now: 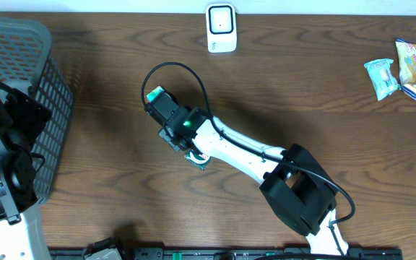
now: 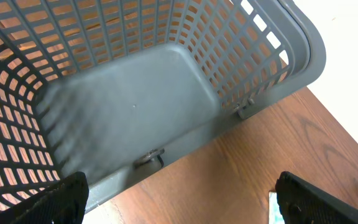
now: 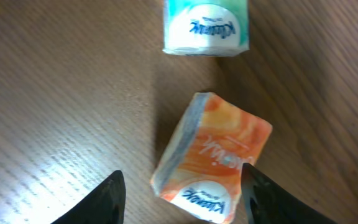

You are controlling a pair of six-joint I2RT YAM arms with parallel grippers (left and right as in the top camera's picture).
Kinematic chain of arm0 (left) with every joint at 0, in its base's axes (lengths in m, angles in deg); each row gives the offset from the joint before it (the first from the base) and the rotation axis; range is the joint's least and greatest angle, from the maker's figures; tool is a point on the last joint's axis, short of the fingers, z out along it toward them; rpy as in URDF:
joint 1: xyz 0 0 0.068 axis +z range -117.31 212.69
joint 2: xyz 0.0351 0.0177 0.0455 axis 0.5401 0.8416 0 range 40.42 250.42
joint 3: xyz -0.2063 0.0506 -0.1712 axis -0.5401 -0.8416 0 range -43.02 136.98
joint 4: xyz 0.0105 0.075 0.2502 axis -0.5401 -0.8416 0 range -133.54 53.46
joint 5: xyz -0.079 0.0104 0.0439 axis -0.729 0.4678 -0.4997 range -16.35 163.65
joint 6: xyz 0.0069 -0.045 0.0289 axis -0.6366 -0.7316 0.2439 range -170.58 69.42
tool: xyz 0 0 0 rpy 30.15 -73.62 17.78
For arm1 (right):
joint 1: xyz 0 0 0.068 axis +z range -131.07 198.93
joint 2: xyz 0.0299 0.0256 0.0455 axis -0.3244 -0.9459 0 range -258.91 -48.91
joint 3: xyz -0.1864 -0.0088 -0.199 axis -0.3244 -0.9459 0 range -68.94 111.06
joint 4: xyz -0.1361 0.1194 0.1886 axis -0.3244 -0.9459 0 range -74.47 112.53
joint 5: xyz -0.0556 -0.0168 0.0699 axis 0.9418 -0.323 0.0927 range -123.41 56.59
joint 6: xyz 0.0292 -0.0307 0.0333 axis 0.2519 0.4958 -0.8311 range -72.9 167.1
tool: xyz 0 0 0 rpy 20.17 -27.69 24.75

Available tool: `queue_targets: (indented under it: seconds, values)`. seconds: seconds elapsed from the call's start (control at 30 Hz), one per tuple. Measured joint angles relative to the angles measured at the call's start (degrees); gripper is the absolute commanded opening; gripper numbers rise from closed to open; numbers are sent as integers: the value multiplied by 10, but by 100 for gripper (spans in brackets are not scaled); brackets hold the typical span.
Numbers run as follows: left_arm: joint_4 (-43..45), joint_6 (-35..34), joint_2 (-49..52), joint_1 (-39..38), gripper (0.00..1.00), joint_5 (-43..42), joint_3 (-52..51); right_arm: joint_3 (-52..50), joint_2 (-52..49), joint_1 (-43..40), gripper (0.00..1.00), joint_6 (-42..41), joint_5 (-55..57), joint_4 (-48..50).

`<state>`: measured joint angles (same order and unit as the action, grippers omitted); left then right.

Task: Scan the item barcode

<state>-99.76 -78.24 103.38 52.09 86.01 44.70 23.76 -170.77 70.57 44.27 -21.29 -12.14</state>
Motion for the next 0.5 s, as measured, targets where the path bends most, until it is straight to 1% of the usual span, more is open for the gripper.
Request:
queue_targets:
  seconds: [0.2,0.37,0.5]
  values:
    - [0,0,0,0,95,0,0,-1,-5,6,51,1,-4,7]
    - [0,0,0,0,95,0,0,-2,-30,6,53,1,-3,8]
    - [0,0,0,0,95,0,0,-2,-52,8,53,2,35,7]
